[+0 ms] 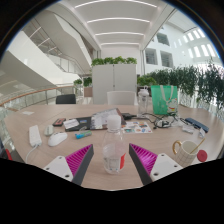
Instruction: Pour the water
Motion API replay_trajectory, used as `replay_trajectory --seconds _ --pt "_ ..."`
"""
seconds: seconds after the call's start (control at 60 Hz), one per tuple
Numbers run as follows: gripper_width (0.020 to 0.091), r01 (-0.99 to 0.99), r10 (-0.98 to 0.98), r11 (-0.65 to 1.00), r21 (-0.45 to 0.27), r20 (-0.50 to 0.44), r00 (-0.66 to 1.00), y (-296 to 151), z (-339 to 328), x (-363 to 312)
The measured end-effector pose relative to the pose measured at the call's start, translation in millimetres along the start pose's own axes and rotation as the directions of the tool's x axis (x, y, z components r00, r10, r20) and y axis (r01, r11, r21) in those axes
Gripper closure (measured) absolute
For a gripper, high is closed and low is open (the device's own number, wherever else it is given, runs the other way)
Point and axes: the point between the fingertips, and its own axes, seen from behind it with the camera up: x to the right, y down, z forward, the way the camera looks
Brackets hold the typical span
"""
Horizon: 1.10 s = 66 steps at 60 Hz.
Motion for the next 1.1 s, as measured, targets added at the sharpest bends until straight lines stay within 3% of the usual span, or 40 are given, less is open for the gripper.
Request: replay_trajectory --seconds 0.133,0.167,0.2,0.217,0.25,0.417,0.533,0.6,0.733,0.833,0.933,1.017,1.1 --pt "0.0284 0.043 -0.041 0.998 0.043 -0.030 0.999 -0.6 43.9 11.4" --pt "0.0352 0.041 -0.040 0.998 0.046 -0.026 0.999 -0.5 51.7 11.2" --pt "0.0552 0.028 -0.028 0.999 0.046 0.000 1.000 0.1 62.5 8.0" --pt "0.0589 0.017 -0.017 0.999 0.044 0.004 1.000 0.8 64.9 7.4" --pt "0.0586 0.006 -0.006 0.998 0.056 -0.009 1.000 -2.0 67.9 9.6" --pt "0.0732 0.035 -0.036 0.997 0.066 0.004 0.999 -4.1 76.3 7.0" --pt "0.0756 0.019 -0.021 0.998 0.062 0.043 0.999 -3.5 78.3 5.5" --pt "0.0758 -0.016 0.014 1.000 0.025 0.061 0.998 -2.8 77.5 6.6" --pt "0.0756 -0.368 0.365 0.930 0.005 0.110 0.924 -48.2 56.6 33.1" --pt "0.0756 -0.708 0.705 0.706 -0.027 0.129 0.697 -71.1 37.9 83.6" --pt "0.0757 -0.945 0.946 0.310 -0.108 0.132 0.295 -67.9 31.1 127.2" --pt "0.0759 -0.981 0.987 -0.068 -0.180 0.130 -0.092 -63.7 23.1 141.6" --pt "0.0759 -0.894 0.897 -0.372 -0.249 0.150 -0.415 -78.8 7.9 149.0"
